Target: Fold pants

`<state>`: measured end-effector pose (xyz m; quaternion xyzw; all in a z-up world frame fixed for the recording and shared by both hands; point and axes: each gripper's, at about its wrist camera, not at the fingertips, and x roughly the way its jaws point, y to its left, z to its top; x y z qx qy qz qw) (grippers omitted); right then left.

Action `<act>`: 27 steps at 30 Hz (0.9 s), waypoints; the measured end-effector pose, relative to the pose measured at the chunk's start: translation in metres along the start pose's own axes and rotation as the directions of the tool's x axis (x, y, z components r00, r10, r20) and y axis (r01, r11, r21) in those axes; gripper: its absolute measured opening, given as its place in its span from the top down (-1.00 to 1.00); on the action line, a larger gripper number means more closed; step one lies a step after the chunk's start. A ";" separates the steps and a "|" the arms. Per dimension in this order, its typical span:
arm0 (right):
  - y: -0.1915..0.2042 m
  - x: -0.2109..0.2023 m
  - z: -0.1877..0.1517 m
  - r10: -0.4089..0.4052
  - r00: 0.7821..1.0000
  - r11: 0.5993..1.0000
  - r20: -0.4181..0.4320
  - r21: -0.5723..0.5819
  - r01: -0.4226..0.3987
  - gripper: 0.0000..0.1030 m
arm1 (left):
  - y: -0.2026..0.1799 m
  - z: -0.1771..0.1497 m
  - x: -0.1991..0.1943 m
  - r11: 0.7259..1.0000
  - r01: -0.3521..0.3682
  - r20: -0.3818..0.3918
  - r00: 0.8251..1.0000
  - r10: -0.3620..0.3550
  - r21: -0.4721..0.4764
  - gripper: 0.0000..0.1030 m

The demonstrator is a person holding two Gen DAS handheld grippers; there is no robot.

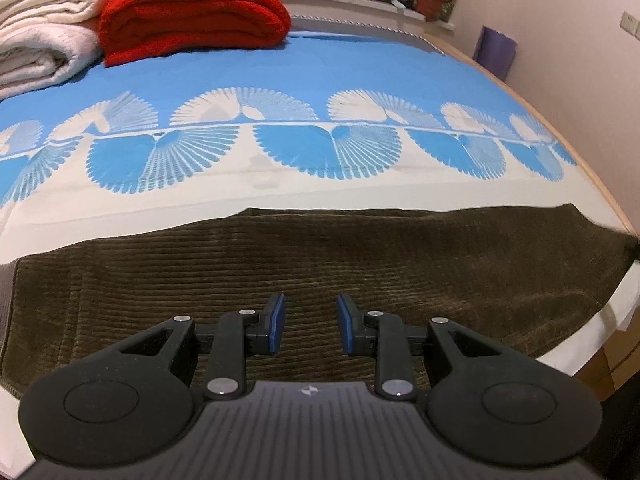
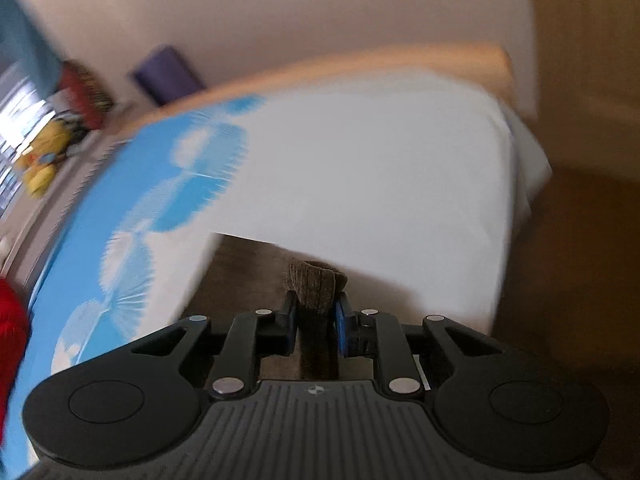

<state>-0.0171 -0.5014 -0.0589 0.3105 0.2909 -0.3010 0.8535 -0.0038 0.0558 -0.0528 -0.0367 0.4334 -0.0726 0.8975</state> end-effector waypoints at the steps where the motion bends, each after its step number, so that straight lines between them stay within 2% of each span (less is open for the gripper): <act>1: 0.024 -0.015 -0.007 0.042 0.998 0.994 0.042 -0.100 -0.038 0.63 | 0.004 -0.001 -0.002 1.000 -0.003 0.003 1.000 0.003 -0.005 0.39; 2: 0.055 -0.033 -0.019 0.107 0.990 0.969 0.089 -0.234 -0.083 0.63 | 0.007 -0.002 -0.005 1.000 -0.006 0.005 1.000 0.006 -0.010 0.39; 3: 0.084 -0.053 -0.037 0.188 0.975 0.919 0.121 -0.371 -0.131 0.64 | 0.011 -0.003 -0.008 1.000 -0.010 0.008 1.000 0.010 -0.016 0.39; 4: 0.106 -0.069 -0.055 0.258 0.957 0.868 0.132 -0.468 -0.169 0.64 | 0.016 -0.004 -0.011 1.000 -0.015 0.010 1.000 0.015 -0.023 0.39; 5: 0.128 -0.088 -0.079 0.343 0.931 0.797 0.127 -0.564 -0.217 0.64 | 0.022 -0.006 -0.014 0.999 -0.021 0.012 1.000 0.021 -0.032 0.39; 6: 0.148 -0.106 -0.106 0.427 0.899 0.715 0.097 -0.644 -0.271 0.64 | 0.028 -0.008 -0.016 0.999 -0.027 0.014 1.000 0.027 -0.040 0.39; 9: 0.186 -0.140 -0.178 0.561 0.826 0.506 -0.050 -0.770 -0.389 0.63 | 0.048 -0.013 -0.025 0.996 -0.053 0.014 0.998 0.054 -0.076 0.39; 10: 0.196 -0.146 -0.203 0.579 0.805 0.430 -0.130 -0.790 -0.436 0.63 | 0.055 -0.015 -0.027 0.994 -0.059 0.012 0.998 0.061 -0.090 0.39; 12: 0.213 -0.147 -0.254 0.554 0.771 0.279 -0.314 -0.802 -0.528 0.63 | 0.069 -0.018 -0.032 0.991 -0.073 0.009 0.997 0.074 -0.116 0.39; 14: 0.224 -0.139 -0.304 0.451 0.742 0.134 -0.496 -0.784 -0.606 0.63 | 0.082 -0.021 -0.037 0.986 -0.085 0.007 0.996 0.087 -0.142 0.39; 15: 0.226 -0.135 -0.323 0.400 0.742 0.084 -0.539 -0.784 -0.615 0.63 | 0.087 -0.022 -0.039 0.984 -0.090 0.006 0.996 0.092 -0.156 0.39; 16: 0.227 -0.133 -0.336 0.368 0.749 0.054 -0.551 -0.791 -0.609 0.63 | 0.092 -0.024 -0.041 0.981 -0.092 0.004 0.996 0.094 -0.170 0.39; 17: 0.228 -0.133 -0.342 0.360 0.760 0.046 -0.540 -0.804 -0.593 0.63 | 0.098 -0.025 -0.043 0.978 -0.094 0.001 0.995 0.096 -0.186 0.39; 18: 0.230 -0.134 -0.343 0.364 0.767 0.059 -0.528 -0.809 -0.585 0.63 | 0.102 -0.025 -0.045 0.975 -0.095 -0.001 0.995 0.096 -0.199 0.39; 20: 0.235 -0.140 -0.327 0.408 0.764 0.131 -0.501 -0.795 -0.592 0.63 | 0.106 -0.026 -0.047 0.973 -0.096 0.001 0.995 0.098 -0.210 0.39; 21: 0.236 -0.147 -0.323 0.437 0.764 0.145 -0.474 -0.801 -0.580 0.63 | 0.107 -0.026 -0.047 0.973 -0.098 0.002 0.995 0.101 -0.207 0.39; 22: 0.236 -0.157 -0.319 0.476 0.760 0.133 -0.442 -0.819 -0.559 0.64 | 0.108 -0.026 -0.048 0.974 -0.100 0.002 0.995 0.103 -0.204 0.39; 24: 0.235 -0.172 -0.323 0.531 0.731 0.063 -0.428 -0.841 -0.538 0.64 | 0.107 -0.026 -0.047 0.974 -0.103 -0.001 0.994 0.105 -0.202 0.39; 26: 0.229 -0.181 -0.331 0.571 0.679 -0.034 -0.461 -0.840 -0.542 0.64 | 0.106 -0.025 -0.046 0.974 -0.104 -0.005 0.994 0.105 -0.203 0.39; 27: 0.226 -0.181 -0.338 0.559 0.662 -0.079 -0.499 -0.827 -0.557 0.64 | 0.105 -0.025 -0.045 0.974 -0.102 -0.007 0.995 0.103 -0.202 0.39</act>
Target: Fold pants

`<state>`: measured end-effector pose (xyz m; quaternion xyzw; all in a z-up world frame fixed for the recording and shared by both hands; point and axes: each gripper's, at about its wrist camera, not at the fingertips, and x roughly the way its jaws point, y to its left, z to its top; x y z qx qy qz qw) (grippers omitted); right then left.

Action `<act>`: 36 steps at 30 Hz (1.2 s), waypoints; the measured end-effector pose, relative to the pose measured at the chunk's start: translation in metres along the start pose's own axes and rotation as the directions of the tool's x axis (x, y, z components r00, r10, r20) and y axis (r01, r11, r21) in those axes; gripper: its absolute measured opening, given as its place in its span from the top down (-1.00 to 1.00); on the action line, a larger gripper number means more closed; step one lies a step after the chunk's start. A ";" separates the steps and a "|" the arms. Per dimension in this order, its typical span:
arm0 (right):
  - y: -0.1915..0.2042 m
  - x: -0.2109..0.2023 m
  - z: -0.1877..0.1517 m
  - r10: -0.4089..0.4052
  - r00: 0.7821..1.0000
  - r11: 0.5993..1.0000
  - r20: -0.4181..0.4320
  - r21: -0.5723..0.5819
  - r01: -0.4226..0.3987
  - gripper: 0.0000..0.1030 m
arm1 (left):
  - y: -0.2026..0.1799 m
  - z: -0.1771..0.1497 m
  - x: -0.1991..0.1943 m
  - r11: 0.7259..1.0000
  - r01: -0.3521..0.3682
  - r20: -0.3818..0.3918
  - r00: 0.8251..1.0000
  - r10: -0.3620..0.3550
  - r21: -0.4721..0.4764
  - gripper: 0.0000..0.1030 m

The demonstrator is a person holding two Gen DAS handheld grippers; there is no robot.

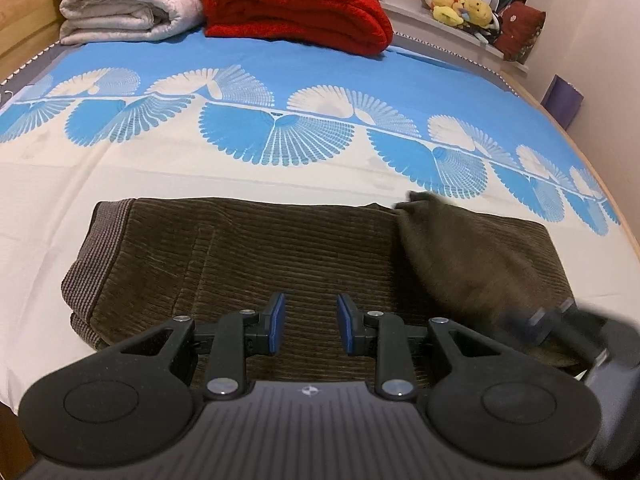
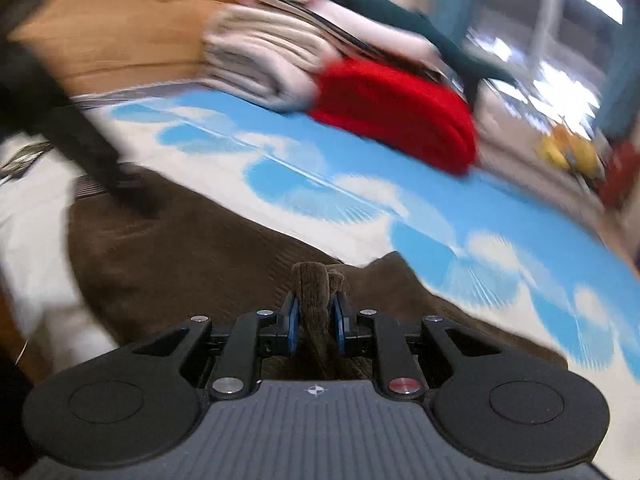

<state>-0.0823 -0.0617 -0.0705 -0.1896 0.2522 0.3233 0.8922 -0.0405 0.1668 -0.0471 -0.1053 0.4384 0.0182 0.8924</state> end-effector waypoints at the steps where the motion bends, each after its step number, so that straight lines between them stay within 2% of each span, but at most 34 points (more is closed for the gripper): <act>1: 0.005 0.008 -0.007 0.049 0.997 0.998 -0.062 -0.021 -0.050 0.61 | -0.003 0.000 0.001 1.000 0.001 -0.003 1.000 -0.001 0.002 0.39; 3: 0.011 0.024 -0.023 0.121 0.970 0.991 -0.211 -0.028 -0.130 0.51 | -0.008 0.000 0.005 1.000 0.007 -0.010 1.000 -0.007 0.009 0.39; 4: 0.012 0.025 -0.031 0.140 0.958 0.988 -0.250 -0.034 -0.153 0.53 | -0.011 0.000 0.007 1.000 0.012 -0.013 1.000 -0.012 0.010 0.32; 5: 0.012 0.021 -0.034 0.135 0.959 0.987 -0.251 -0.047 -0.152 0.50 | -0.013 -0.001 0.008 1.000 0.017 -0.012 1.000 -0.016 0.012 0.24; 7: 0.001 0.004 -0.030 0.139 0.971 0.989 -0.197 -0.030 -0.148 0.16 | -0.016 -0.002 0.015 1.000 0.016 -0.025 1.000 -0.015 0.015 0.22; 9: -0.018 -0.009 -0.025 0.133 0.982 0.991 -0.136 0.036 -0.130 -0.08 | -0.019 -0.002 0.022 1.000 0.022 -0.037 0.999 -0.021 0.007 0.22; 11: -0.037 -0.013 -0.030 0.102 0.985 0.992 -0.142 0.095 -0.089 -0.10 | -0.023 0.000 0.026 1.000 0.026 -0.034 0.999 -0.025 0.013 0.21; 13: -0.041 -0.011 -0.039 0.072 0.983 0.994 -0.169 0.090 -0.057 -0.08 | -0.027 0.000 0.031 1.000 0.019 -0.040 0.999 -0.018 0.018 0.22; 18: -0.025 0.002 -0.038 0.048 0.984 0.999 -0.171 0.007 -0.048 -0.07 | -0.032 -0.002 0.038 1.000 0.013 -0.054 0.998 -0.012 0.027 0.21; 22: -0.005 0.028 -0.039 -0.008 0.976 0.991 -0.220 -0.130 -0.021 -0.06 | -0.028 -0.003 0.039 1.000 -0.001 -0.056 0.998 0.003 0.029 0.22; 24: 0.006 0.037 -0.041 -0.040 0.973 0.980 -0.228 -0.200 -0.006 -0.01 | -0.022 -0.003 0.039 1.000 -0.008 -0.058 0.998 0.009 0.017 0.22; 26: 0.010 0.044 -0.042 -0.030 0.969 0.974 -0.245 -0.225 -0.027 0.19 | -0.018 -0.002 0.038 1.000 -0.012 -0.059 0.998 0.012 0.007 0.22; 28: 0.009 0.045 -0.043 0.025 0.965 0.975 -0.260 -0.205 -0.081 0.72 | -0.015 -0.001 0.037 1.000 -0.016 -0.057 0.998 0.017 0.003 0.22; 30: 0.011 0.040 -0.042 0.014 0.971 0.966 -0.239 -0.246 -0.075 0.84 | -0.013 0.000 0.037 1.000 -0.017 -0.057 0.998 0.017 -0.008 0.22; 32: 0.008 0.025 -0.036 0.019 0.986 0.970 -0.166 -0.238 -0.058 0.86 | -0.013 0.001 0.037 1.000 -0.013 -0.053 0.999 0.013 -0.017 0.22; 34: 0.006 0.001 -0.028 0.050 0.997 0.971 -0.052 -0.232 -0.060 0.87 | -0.016 0.002 0.035 1.000 -0.008 -0.045 0.999 0.007 -0.017 0.22; 36: 0.007 -0.010 -0.033 0.082 0.996 0.961 -0.029 -0.261 -0.087 0.87 | -0.020 0.002 0.037 1.000 -0.001 -0.048 0.999 0.001 -0.007 0.21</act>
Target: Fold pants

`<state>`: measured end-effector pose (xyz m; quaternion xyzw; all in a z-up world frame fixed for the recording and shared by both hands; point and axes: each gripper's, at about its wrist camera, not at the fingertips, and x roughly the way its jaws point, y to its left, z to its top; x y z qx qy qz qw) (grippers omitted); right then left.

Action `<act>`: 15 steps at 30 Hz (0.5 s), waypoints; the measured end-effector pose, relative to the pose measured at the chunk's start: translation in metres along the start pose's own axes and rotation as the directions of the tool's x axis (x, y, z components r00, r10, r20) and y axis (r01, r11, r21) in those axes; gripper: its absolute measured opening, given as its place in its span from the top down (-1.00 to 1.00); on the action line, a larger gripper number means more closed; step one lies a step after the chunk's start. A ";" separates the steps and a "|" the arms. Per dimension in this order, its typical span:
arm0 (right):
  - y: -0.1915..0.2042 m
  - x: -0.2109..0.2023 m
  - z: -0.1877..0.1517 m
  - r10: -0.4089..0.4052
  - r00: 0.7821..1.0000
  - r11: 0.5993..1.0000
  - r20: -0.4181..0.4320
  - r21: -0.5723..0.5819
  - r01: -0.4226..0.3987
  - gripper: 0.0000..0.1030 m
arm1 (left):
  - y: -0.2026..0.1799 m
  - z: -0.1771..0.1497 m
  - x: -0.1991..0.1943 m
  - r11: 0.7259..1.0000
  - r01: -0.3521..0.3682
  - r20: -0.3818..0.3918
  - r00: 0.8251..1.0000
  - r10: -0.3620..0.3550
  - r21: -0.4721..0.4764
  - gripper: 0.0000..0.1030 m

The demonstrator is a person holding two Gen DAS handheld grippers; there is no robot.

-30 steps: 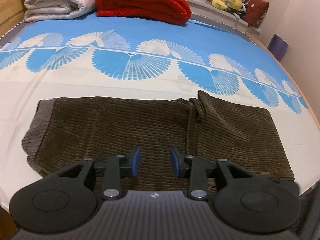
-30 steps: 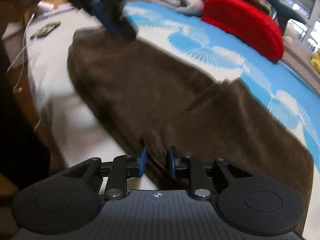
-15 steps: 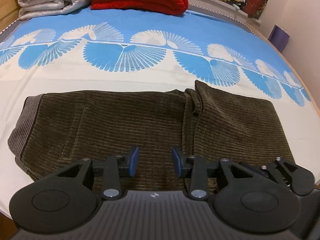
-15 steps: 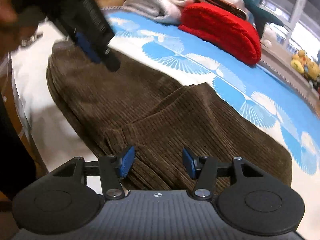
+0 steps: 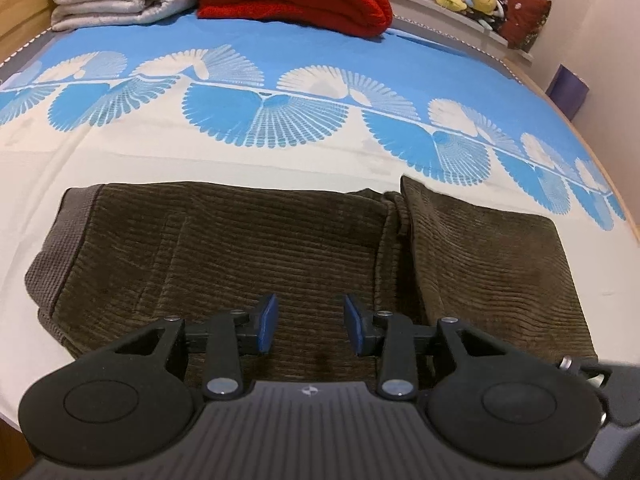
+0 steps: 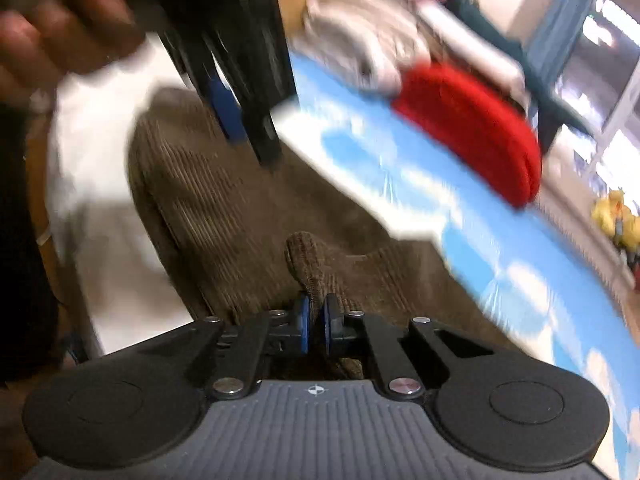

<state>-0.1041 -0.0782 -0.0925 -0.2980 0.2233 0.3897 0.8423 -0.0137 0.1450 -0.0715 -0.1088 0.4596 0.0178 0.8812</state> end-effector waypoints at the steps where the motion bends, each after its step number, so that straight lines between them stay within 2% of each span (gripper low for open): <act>1: 0.004 0.003 -0.007 0.036 0.999 0.999 -0.038 -0.025 -0.037 0.86 | -0.002 0.000 0.001 1.000 0.001 -0.003 1.000 -0.001 0.004 0.22; 3: 0.013 0.013 -0.022 0.077 0.988 0.994 -0.130 -0.069 -0.087 0.82 | -0.007 0.000 0.005 1.000 0.004 -0.010 1.000 -0.004 0.006 0.22; 4: 0.017 0.013 -0.027 0.069 0.987 0.992 -0.142 -0.094 -0.082 0.79 | -0.009 -0.001 0.008 1.000 0.006 -0.016 1.000 -0.006 0.002 0.22; 6: 0.010 0.003 -0.024 0.070 0.992 0.995 -0.104 -0.057 -0.076 0.78 | -0.015 -0.003 0.013 1.000 0.025 -0.034 0.999 -0.025 -0.013 0.21; 8: -0.015 -0.013 -0.019 0.092 0.995 0.992 -0.042 0.095 -0.088 0.75 | -0.024 -0.003 0.020 0.998 0.062 -0.046 0.997 -0.062 -0.009 0.21; 10: -0.044 -0.030 -0.020 0.026 1.000 0.973 -0.012 0.230 -0.023 0.43 | -0.038 -0.004 0.024 0.996 0.085 -0.045 0.996 -0.083 0.028 0.22; 12: -0.070 -0.042 -0.028 -0.051 0.999 0.934 -0.019 0.353 0.055 0.41 | -0.050 -0.006 0.029 0.992 0.111 -0.052 0.993 -0.108 0.063 0.21; 13: -0.086 -0.047 -0.034 -0.097 0.995 0.900 -0.039 0.423 0.105 0.41 | -0.056 -0.006 0.032 0.988 0.130 -0.065 0.990 -0.125 0.082 0.21; 15: -0.110 -0.053 -0.050 -0.181 0.975 0.831 -0.126 0.510 0.220 0.41 | -0.067 -0.011 0.039 0.977 0.171 -0.115 0.981 -0.156 0.131 0.18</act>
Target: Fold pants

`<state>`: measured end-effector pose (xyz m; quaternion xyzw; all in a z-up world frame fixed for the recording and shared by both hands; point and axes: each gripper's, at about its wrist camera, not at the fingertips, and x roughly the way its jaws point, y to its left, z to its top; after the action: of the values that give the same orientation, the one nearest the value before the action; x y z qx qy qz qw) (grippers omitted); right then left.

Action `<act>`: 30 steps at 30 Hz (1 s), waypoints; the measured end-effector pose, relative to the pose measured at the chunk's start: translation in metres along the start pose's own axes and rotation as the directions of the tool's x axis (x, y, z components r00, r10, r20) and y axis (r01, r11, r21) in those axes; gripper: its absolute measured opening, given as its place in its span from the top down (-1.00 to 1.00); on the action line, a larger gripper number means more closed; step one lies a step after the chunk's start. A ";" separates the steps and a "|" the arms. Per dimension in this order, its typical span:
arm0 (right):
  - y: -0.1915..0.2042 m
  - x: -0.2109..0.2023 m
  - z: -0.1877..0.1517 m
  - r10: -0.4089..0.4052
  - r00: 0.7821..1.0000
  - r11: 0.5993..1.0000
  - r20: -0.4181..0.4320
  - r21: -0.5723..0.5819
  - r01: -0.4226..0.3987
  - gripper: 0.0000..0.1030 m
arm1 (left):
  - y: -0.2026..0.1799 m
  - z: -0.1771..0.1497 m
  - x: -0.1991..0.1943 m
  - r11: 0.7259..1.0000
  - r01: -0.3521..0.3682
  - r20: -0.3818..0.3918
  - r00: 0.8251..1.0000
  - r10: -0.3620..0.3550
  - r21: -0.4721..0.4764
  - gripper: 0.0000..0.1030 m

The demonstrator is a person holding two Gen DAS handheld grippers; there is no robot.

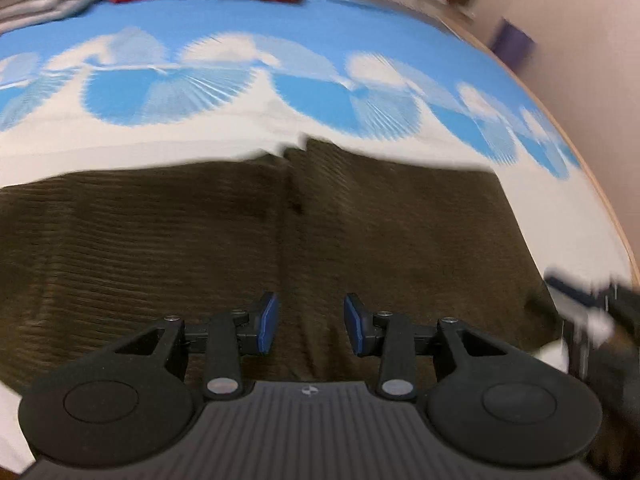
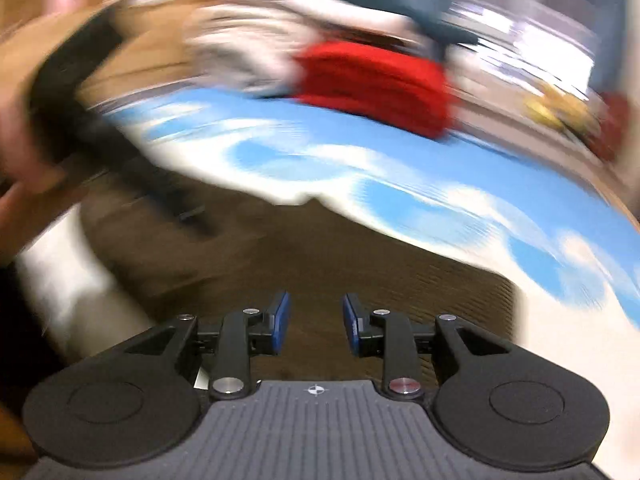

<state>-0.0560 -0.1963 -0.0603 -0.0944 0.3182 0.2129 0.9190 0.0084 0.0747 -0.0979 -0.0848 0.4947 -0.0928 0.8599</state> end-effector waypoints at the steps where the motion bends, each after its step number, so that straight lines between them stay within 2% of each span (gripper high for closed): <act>1: -0.016 0.003 -0.004 -0.075 0.996 0.996 -0.043 0.039 0.077 0.41 | -0.005 -0.003 0.005 0.999 -0.002 -0.029 1.000 0.003 0.035 0.18; 2: -0.027 0.008 -0.008 -0.122 0.988 0.990 -0.095 0.059 0.128 0.41 | -0.010 -0.007 0.013 0.996 -0.028 -0.069 0.997 0.034 0.084 0.18; 3: -0.038 0.016 -0.014 -0.150 0.973 0.983 -0.176 0.074 0.165 0.41 | -0.014 -0.015 0.025 0.985 -0.080 -0.131 0.986 0.100 0.150 0.17; 4: -0.050 0.031 -0.026 -0.144 0.939 0.981 -0.312 0.082 0.178 0.42 | -0.016 -0.021 0.034 0.978 -0.101 -0.167 0.977 0.132 0.181 0.04; 5: -0.057 0.038 -0.037 -0.129 0.916 0.980 -0.380 0.093 0.177 0.43 | -0.016 -0.021 0.035 0.980 -0.097 -0.169 0.977 0.127 0.174 0.05; 7: -0.061 0.036 -0.037 -0.125 0.926 0.977 -0.357 0.120 0.178 0.43 | -0.017 -0.016 0.031 0.981 -0.101 -0.147 0.981 0.126 0.167 0.06; 9: -0.059 0.028 -0.032 -0.127 0.944 0.978 -0.303 0.119 0.170 0.43 | -0.014 -0.011 0.025 0.987 -0.112 -0.104 0.987 0.124 0.116 0.06; 11: -0.065 0.023 -0.032 -0.129 0.953 0.975 -0.273 0.138 0.172 0.43 | -0.014 -0.003 0.018 0.992 -0.101 -0.041 0.994 0.104 0.076 0.07; 13: -0.069 0.029 -0.035 -0.131 0.940 0.975 -0.315 0.133 0.180 0.43 | -0.016 0.006 0.012 0.992 -0.110 0.034 0.993 0.109 0.057 0.06; 15: -0.072 0.036 -0.040 -0.127 0.931 0.977 -0.341 0.118 0.177 0.42 | -0.020 0.018 0.010 0.991 -0.120 0.098 0.989 0.114 0.059 0.15; 17: -0.069 0.037 -0.039 -0.136 0.933 0.980 -0.333 0.095 0.176 0.42 | -0.022 0.034 0.014 0.990 -0.118 0.139 0.984 0.107 0.072 0.59; 19: -0.070 0.037 -0.039 -0.134 0.935 0.981 -0.328 0.091 0.173 0.41 | -0.024 0.045 0.020 0.990 -0.114 0.159 0.982 0.100 0.084 0.69; 20: -0.071 0.036 -0.039 -0.131 0.937 0.981 -0.325 0.095 0.170 0.41 | -0.024 0.048 0.024 0.989 -0.116 0.164 0.981 0.100 0.087 0.79; 24: -0.068 0.031 -0.041 -0.121 0.941 0.981 -0.316 0.104 0.162 0.41 | -0.023 0.058 0.051 0.986 -0.136 0.142 0.982 0.122 0.092 0.80; 26: -0.067 0.031 -0.042 -0.123 0.941 0.983 -0.314 0.090 0.159 0.39 | -0.017 0.055 0.071 0.980 -0.171 0.073 0.984 0.164 0.102 0.79; 28: -0.065 0.031 -0.042 -0.131 0.940 0.984 -0.315 0.070 0.161 0.37 | -0.008 0.049 0.085 0.971 -0.218 0.003 0.976 0.219 0.092 0.79; 30: -0.062 0.032 -0.040 -0.146 0.937 0.984 -0.318 0.056 0.172 0.37 | -0.002 0.046 0.083 0.974 -0.216 -0.015 0.976 0.217 0.075 0.79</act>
<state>-0.0278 -0.2532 -0.1092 -0.1143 0.4593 0.1072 0.8743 0.0892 0.0546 -0.1437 0.0019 0.5072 -0.0173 0.8617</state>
